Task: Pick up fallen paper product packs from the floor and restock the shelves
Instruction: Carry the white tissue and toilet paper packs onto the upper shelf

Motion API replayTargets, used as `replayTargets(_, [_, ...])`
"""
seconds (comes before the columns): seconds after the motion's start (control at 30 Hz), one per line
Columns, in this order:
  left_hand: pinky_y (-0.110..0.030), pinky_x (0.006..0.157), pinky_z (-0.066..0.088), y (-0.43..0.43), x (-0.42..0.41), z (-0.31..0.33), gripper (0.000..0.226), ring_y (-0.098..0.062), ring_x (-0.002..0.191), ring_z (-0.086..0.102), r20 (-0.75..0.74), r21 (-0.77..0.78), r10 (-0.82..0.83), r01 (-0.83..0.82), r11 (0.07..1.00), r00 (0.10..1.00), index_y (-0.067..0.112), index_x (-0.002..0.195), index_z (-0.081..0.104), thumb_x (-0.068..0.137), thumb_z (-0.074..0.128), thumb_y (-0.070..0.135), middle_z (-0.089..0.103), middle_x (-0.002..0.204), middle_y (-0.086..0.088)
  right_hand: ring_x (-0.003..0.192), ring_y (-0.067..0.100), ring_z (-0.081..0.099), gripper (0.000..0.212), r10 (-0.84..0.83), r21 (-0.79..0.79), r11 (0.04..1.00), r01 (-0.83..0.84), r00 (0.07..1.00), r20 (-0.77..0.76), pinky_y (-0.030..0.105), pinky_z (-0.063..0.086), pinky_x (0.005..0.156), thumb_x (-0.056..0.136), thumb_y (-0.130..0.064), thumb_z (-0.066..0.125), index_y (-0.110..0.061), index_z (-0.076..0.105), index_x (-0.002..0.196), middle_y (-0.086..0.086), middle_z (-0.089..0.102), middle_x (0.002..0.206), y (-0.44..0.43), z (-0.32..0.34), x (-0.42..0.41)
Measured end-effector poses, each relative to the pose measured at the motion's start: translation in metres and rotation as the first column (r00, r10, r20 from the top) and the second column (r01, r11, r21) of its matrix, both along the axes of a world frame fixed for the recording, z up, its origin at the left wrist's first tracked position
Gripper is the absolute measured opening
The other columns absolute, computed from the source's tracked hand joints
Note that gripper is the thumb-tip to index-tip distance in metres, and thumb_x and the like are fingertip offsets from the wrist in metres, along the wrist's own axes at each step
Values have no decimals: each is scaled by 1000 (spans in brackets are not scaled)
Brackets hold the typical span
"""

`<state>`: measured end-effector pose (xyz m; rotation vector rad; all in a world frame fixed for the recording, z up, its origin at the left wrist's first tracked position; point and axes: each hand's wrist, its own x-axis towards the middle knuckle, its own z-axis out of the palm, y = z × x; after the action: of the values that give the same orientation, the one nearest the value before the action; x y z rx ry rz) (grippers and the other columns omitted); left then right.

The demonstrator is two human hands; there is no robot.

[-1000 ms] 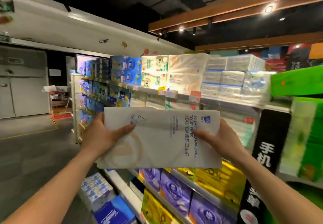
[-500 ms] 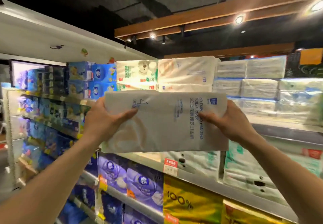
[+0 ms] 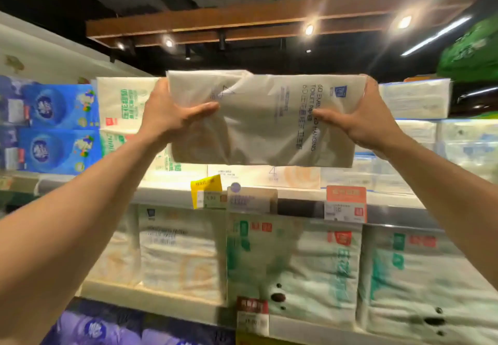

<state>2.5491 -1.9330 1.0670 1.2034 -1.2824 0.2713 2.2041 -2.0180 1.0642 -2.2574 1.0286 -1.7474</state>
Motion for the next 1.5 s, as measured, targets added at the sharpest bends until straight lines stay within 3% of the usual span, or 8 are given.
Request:
replayTargets(0.13, [-28,78,51,-52,20,-4,90,-21,109,60,10,45,-28,28,999,1000,12,131,54,61,87,58,62,123,-4,125,23,57,127,-65,47,997,67,997,-38,52,47,108,68,-54,86,-21,5,160,1,55,141,-34,-1,18])
replayTargets(0.5, [-42,86,56,-146,70,-53,103,-22,103,64,-7,145,-132,132,981,991,18,118,55,37,90,70,66,113,1,114,19,50,97,-253,91,959,269,955,-152,31,35,90,70,-53,85,-20,34,145,1,54,134,-79,-46,55])
replayTargets(0.7, [-39,75,46,-149,80,-69,105,-25,95,53,172,254,-39,-6,967,984,12,115,44,39,83,74,55,108,-2,105,17,50,99,-309,139,927,349,919,-243,32,38,85,68,-54,86,-19,33,144,-6,51,121,-72,-63,60])
replayTargets(0.83, [-42,78,55,-150,97,-72,108,-23,96,60,359,291,21,-134,947,933,21,118,55,43,66,99,62,107,2,107,19,54,99,-345,191,890,413,886,-309,34,43,84,67,-52,89,-20,35,143,-3,57,123,-60,-54,66])
replayTargets(1.0, [-53,93,51,-129,108,-82,114,-31,116,54,448,274,12,-150,950,894,26,138,44,52,55,101,56,130,-5,148,33,31,133,-481,174,820,545,821,-307,52,35,114,63,-59,88,-19,8,160,12,28,162,-28,-52,73])
replayTargets(1.2, [-54,114,37,-84,96,-85,133,-33,143,33,465,308,-6,-155,939,885,13,158,12,59,62,87,30,159,-13,148,30,30,134,-465,96,850,518,824,-325,51,33,117,64,-60,88,-26,3,161,8,26,162,19,-62,89])
replayTargets(1.37, [-47,122,23,-53,57,-86,130,-31,151,22,601,275,-53,-144,951,798,14,159,10,64,57,87,19,165,-12,150,25,27,128,-428,137,851,507,821,-378,57,36,116,66,-73,79,-36,0,159,-2,19,166,51,-89,80])
replayTargets(1.5, [-46,118,30,-27,6,-86,118,-32,142,34,690,230,-93,-96,968,718,14,154,27,65,57,86,33,156,-13,154,26,18,126,-436,168,819,549,784,-441,49,27,123,70,-75,74,-27,2,162,3,12,169,81,-99,51])
